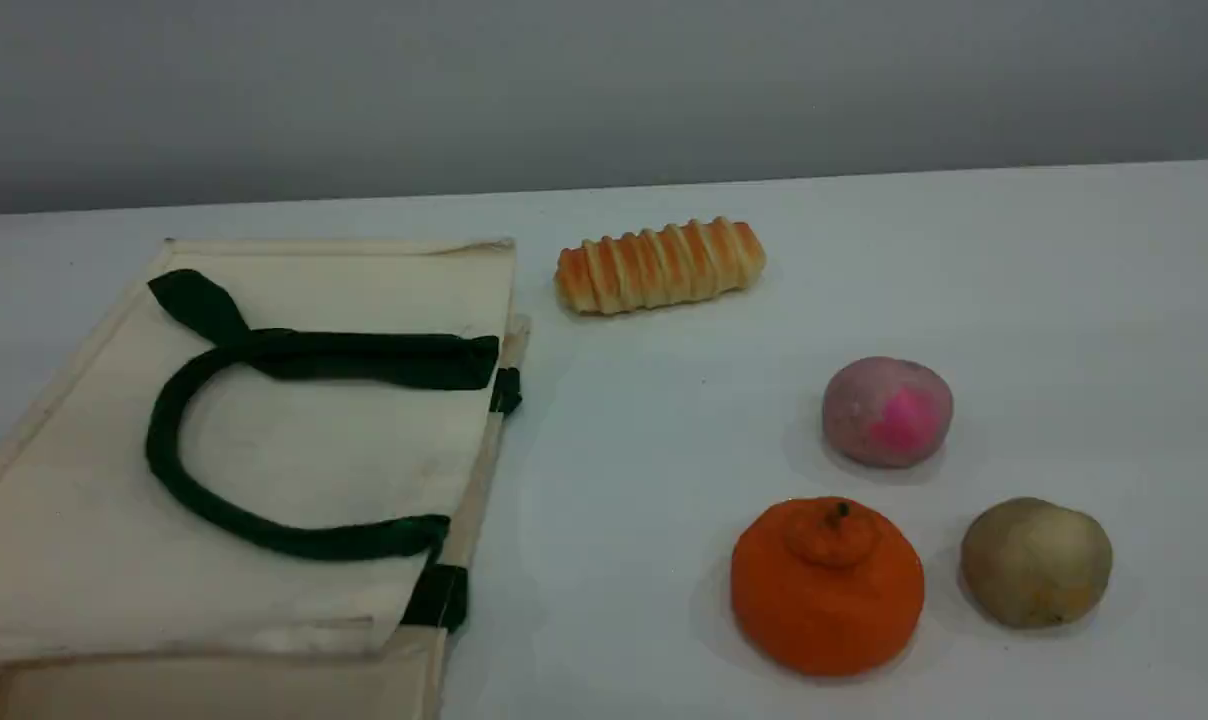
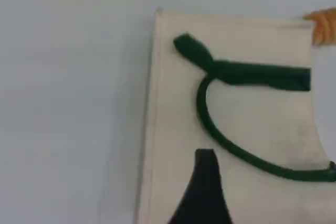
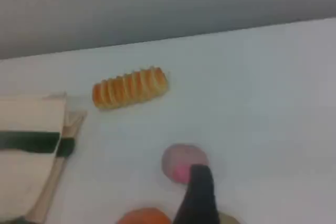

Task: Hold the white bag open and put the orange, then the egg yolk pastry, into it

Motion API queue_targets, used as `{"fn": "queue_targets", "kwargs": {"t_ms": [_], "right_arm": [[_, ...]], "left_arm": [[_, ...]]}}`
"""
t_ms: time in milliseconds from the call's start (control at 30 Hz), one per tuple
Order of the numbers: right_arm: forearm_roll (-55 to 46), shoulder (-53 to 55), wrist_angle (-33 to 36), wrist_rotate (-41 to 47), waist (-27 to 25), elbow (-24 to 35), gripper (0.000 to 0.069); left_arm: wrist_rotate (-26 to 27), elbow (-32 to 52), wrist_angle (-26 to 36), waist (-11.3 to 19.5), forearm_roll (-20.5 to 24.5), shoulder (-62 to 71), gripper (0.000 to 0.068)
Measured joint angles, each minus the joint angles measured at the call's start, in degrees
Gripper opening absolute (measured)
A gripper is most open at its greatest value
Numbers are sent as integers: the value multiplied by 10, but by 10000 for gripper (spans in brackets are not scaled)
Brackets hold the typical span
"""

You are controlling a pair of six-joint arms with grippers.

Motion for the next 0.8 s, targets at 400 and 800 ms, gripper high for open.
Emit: {"fn": "queue_targets", "kwargs": {"t_ms": [400,800], "right_arm": [[143,253,-138,-99,0,-6,554],[295,426,-158,-230,0,-77,554]], "left_arm": [[-29,-46,-102,0,5,282,547],[-35,-139,-147,0,0,525,547]]}}
